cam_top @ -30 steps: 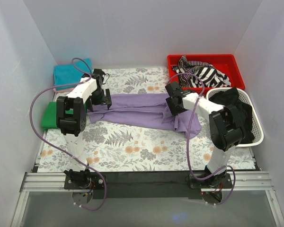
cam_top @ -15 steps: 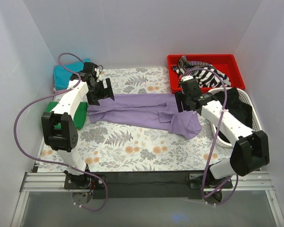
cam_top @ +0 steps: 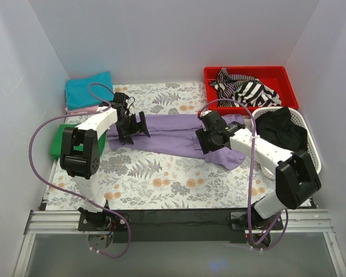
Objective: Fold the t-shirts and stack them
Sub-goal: Fold the tshirt
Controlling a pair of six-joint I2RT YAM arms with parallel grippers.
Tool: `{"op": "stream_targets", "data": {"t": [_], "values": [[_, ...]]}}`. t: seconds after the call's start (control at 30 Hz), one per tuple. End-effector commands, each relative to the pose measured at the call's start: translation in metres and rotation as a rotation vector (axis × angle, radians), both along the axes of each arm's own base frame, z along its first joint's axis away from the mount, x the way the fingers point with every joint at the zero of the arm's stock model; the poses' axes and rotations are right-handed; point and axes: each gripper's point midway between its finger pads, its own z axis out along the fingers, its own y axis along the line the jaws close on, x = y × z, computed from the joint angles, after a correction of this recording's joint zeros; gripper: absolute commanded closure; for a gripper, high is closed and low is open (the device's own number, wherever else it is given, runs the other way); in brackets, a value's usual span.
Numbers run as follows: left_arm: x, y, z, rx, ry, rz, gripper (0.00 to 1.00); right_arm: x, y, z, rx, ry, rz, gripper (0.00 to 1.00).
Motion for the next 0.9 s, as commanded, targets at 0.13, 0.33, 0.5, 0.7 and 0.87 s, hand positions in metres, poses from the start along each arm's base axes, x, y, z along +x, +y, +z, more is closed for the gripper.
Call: {"op": "stream_targets", "data": {"t": [0.13,0.33,0.5,0.7,0.87], "values": [[-0.007,-0.002,-0.017,-0.018,0.006,0.026,0.09,0.001,-0.001,-0.025,-0.114,-0.026,-0.106,0.35],[-0.011,0.001,-0.024,-0.005,0.021,0.021,0.09,0.003,-0.001,-0.038,-0.133,-0.042,-0.145,0.43],[-0.013,0.003,-0.027,0.011,0.022,0.015,0.09,-0.003,-0.002,-0.057,-0.159,-0.009,-0.152,0.58],[-0.014,0.007,-0.034,0.029,0.034,0.009,0.09,-0.007,0.000,-0.061,-0.170,-0.001,-0.147,0.74],[-0.017,0.009,-0.038,0.043,0.043,0.002,0.08,-0.008,-0.001,-0.058,-0.163,-0.005,-0.148,0.94]]}}
